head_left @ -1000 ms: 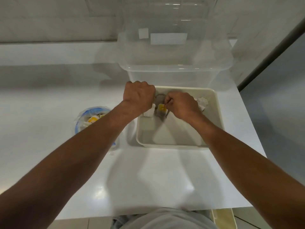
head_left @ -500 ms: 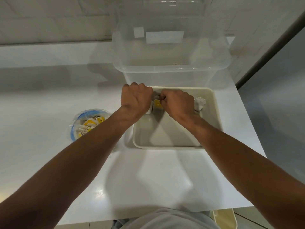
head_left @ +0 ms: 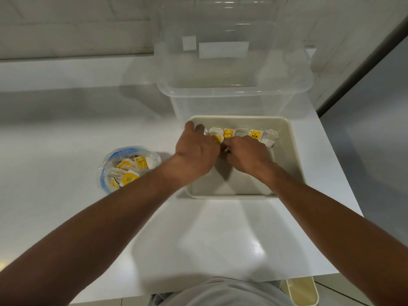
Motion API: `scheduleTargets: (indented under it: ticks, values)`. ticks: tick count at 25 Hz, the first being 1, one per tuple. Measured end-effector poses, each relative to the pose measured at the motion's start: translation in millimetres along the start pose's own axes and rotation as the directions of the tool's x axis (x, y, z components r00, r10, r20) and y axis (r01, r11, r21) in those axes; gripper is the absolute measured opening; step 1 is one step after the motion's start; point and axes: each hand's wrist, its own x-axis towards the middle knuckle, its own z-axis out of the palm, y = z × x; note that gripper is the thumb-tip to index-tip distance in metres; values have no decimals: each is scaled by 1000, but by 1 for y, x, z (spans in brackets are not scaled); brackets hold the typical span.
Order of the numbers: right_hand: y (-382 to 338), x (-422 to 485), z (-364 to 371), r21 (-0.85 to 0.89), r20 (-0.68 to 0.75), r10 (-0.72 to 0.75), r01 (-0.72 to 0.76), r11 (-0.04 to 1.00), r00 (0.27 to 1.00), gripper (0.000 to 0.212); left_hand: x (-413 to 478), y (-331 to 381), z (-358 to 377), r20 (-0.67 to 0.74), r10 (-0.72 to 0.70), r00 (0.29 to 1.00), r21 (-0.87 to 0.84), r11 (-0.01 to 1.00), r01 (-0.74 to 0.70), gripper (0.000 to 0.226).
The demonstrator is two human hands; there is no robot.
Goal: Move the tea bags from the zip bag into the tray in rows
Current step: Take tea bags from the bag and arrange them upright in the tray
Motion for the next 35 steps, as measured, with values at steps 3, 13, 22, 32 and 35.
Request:
scheduleTargets:
  ticks: [3,13,22,32,35]
  values:
    - [-2,1,0,-1,-19,6,-6,1000,1000,25,4,11,13,91,17,996,119,993,-28,31]
    - [-15,-5,-11,39,-77,46,-43,998,996,24,-5,-12,3,-41,-28,999,-198,980,19,26]
    - [-16,-41,-32,548,-14,47,-32,836,999,7,-42,-76,17,-137,-78,988,-855,512,-78,21]
    - [-102,-58,-42,616,-66,-27,62,785,997,4,-104,-131,61,-82,-159,984,-953,300,-31,21]
    - [-128,-58,-36,616,-44,-34,54,786,998,2,-118,-144,79,-76,-160,984,-951,309,-23,22]
